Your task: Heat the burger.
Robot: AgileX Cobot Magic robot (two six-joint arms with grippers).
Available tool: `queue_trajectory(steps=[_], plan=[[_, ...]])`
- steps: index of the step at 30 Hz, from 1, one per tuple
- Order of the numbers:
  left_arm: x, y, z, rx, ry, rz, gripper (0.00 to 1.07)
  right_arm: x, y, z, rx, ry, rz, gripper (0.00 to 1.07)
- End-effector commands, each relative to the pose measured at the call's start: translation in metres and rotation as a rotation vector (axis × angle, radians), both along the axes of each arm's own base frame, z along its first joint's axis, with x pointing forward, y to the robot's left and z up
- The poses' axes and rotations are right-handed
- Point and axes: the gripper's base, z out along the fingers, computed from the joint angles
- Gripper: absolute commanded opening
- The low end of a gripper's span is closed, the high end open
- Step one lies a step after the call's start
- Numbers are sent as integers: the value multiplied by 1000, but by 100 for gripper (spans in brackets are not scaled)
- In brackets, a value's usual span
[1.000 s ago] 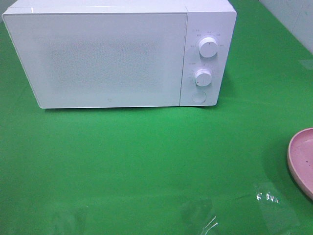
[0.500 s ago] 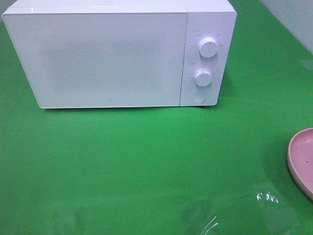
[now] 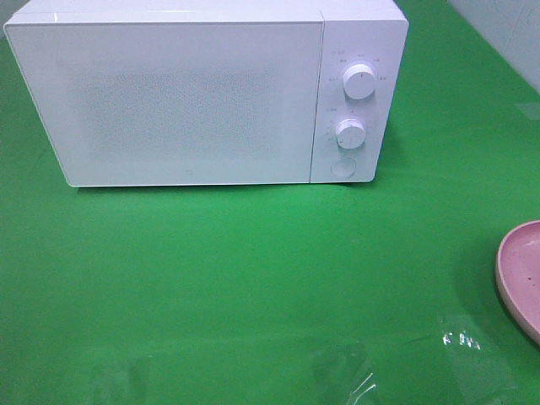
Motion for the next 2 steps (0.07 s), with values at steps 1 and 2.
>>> queue_trajectory(steps=[1, 2], plan=[[-3, 0, -1, 1, -27, 4, 103, -3, 0, -1, -2, -28, 2, 73], [-3, 0, -1, 1, -27, 4, 103, -3, 0, -1, -2, -28, 2, 73]])
